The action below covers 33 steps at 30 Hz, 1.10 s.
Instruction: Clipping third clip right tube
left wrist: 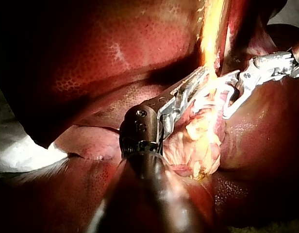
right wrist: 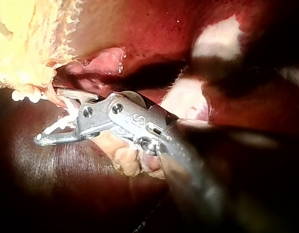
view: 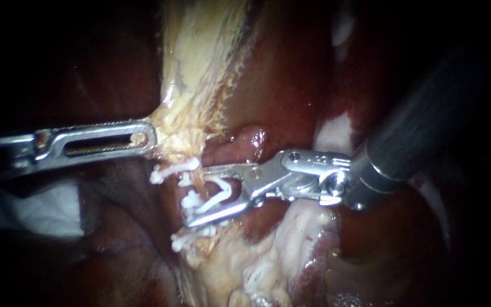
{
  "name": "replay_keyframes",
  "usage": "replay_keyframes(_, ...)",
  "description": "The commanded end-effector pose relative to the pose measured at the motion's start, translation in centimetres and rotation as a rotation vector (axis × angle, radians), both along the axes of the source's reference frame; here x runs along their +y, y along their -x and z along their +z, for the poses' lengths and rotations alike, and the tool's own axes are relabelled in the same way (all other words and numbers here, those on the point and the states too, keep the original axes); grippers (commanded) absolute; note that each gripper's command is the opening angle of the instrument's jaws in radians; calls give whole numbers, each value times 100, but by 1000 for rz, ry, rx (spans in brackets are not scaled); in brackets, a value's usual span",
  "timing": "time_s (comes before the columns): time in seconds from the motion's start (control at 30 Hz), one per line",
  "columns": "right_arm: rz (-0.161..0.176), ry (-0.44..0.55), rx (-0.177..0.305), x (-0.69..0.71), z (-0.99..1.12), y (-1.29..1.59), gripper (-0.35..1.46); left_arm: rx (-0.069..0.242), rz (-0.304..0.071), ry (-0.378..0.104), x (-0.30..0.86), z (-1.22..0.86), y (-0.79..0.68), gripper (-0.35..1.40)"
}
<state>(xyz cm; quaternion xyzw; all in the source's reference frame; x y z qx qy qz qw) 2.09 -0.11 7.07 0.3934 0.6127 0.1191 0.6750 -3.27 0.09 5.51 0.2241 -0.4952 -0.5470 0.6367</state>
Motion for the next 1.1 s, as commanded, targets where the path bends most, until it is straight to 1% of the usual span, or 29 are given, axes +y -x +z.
replay_keyframes(0.03, -2, -1, 5, -1, -1, 0, 58, -1, 0, 0, 0, 0, 0, -35)
replay_keyframes(0.23, -11, -16, 22, -4, -7, -5, 58, -1, 1, 0, 2, 5, -1, -35)
replay_keyframes(0.4, -9, -35, 42, 0, -10, -11, 57, 0, 1, 1, 1, 6, 0, -35)
replay_keyframes(0.6, 1, -45, 52, 10, -17, -10, 56, 0, 0, 1, 1, 6, 0, -35)
replay_keyframes(0.77, 10, -63, 64, 22, -24, -8, 54, 0, 0, 1, 1, 6, 0, -35)
replay_keyframes(0.87, 22, -72, 59, 28, -27, -7, 53, 0, 0, 1, 1, 6, 0, -35)
replay_keyframes(1.1, 41, -107, 36, 35, -29, -6, 46, 0, 0, 1, 1, 6, 0, -35)
